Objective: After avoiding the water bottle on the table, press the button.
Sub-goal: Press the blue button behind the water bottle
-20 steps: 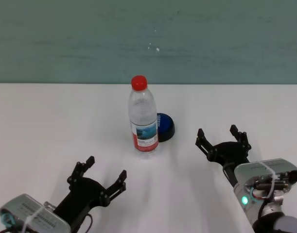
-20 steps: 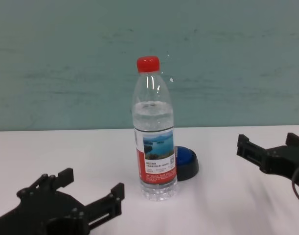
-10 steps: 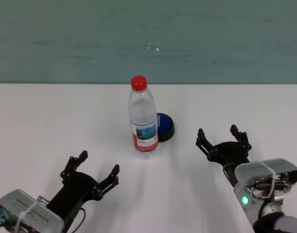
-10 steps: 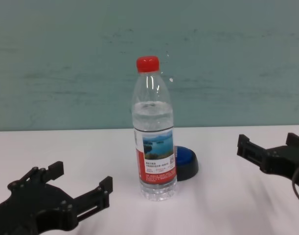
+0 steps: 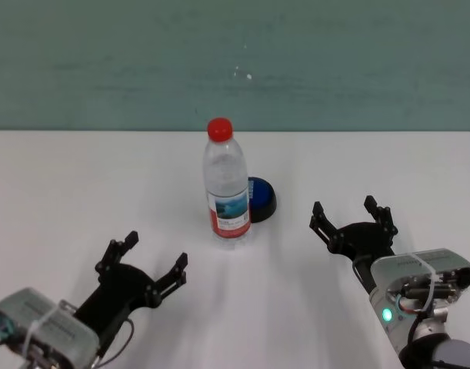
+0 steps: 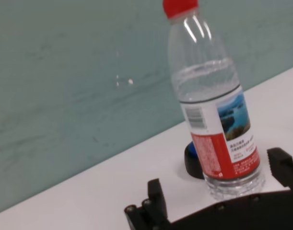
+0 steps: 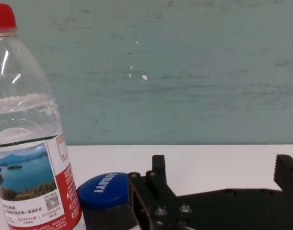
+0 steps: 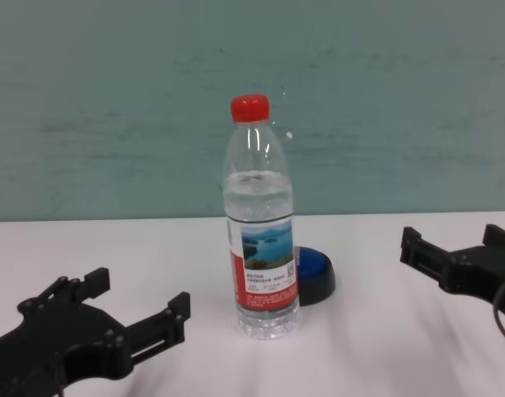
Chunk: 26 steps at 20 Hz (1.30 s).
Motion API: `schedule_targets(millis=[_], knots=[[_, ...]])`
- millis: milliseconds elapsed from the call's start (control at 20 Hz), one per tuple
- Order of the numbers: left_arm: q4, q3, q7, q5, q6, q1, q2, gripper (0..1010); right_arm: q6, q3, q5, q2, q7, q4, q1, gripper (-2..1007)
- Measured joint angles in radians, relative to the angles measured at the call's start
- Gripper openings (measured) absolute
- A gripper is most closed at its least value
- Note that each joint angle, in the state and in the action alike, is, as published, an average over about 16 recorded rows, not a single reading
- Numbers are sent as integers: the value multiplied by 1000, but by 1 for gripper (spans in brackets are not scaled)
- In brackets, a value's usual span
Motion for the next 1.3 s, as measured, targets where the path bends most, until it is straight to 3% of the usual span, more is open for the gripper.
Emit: schedule_targets(millis=[950, 1300], knots=[[2, 1, -3, -2, 3, -5, 0, 1000, 0, 2, 0, 1, 3, -1, 0, 1003], [1, 1, -3, -2, 2, -4, 0, 1000, -1, 27, 10, 24, 47, -23, -3, 1003]])
